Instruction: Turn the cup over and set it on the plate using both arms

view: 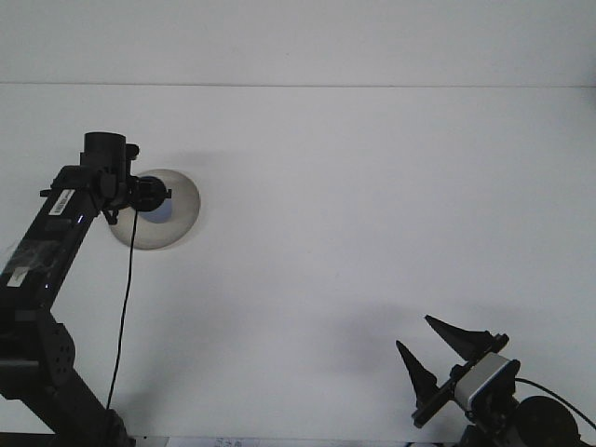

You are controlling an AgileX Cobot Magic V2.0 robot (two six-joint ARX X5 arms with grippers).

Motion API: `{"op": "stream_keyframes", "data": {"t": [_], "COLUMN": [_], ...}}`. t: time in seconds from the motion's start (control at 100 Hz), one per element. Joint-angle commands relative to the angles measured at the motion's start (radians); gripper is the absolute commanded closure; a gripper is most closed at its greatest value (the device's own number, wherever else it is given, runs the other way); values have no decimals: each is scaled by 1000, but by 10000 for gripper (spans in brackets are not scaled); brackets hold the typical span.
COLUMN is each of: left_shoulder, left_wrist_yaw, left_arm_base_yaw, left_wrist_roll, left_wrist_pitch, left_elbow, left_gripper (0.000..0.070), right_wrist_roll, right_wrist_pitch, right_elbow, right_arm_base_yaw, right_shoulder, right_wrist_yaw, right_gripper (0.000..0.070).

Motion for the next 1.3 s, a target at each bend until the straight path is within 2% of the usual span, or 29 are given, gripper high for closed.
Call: {"op": "stream_keyframes", "data": {"t": [0.0,0.12,0.28,0.53,0.65,0.72,0.77,0.93,1.09,1.19,1.29], "left_shoulder": [22,16,-40,-325,-487,-580,-653,-911,-1157,-1292,-1390], "left_wrist_yaw": [0,1,0,3,68,117,143,155,309,312,312], "left_arm_base_yaw": [3,3,2,2,-3,-28,-52,-158,-271,-310,-326], "left_wrist_roll": [-16,-19,-60,-92,-97,-130,-142,-154,-248,-303,-329], "left_wrist_pitch": [-6,-21,-64,-42,-72,-86,-84,-31,2,31,47], "left_elbow": [15,28,105,146,144,124,82,-197,-536,-710,-820], "left_gripper": [237,233,233,233,236,236,236,236,236,236,239], "right_wrist_roll": [-5,-5,-5,-5,-5,-5,-5,-1,-1,-1,-1], "right_wrist_pitch": [9,9,9,9,10,10,10,9,9,10,9], "right_elbow": [6,6,6,6,6,6,6,6,6,6,6], "right_arm_base_yaw": [12,12,12,12,12,12,12,12,12,12,12], "right_shoulder": [0,0,0,0,0,0,0,0,0,1,1], "right_wrist_yaw": [5,5,5,5,10,32,39,53,51,48,48], "right_gripper": [273,273,273,273,273,273,273,272,272,272,273]}}
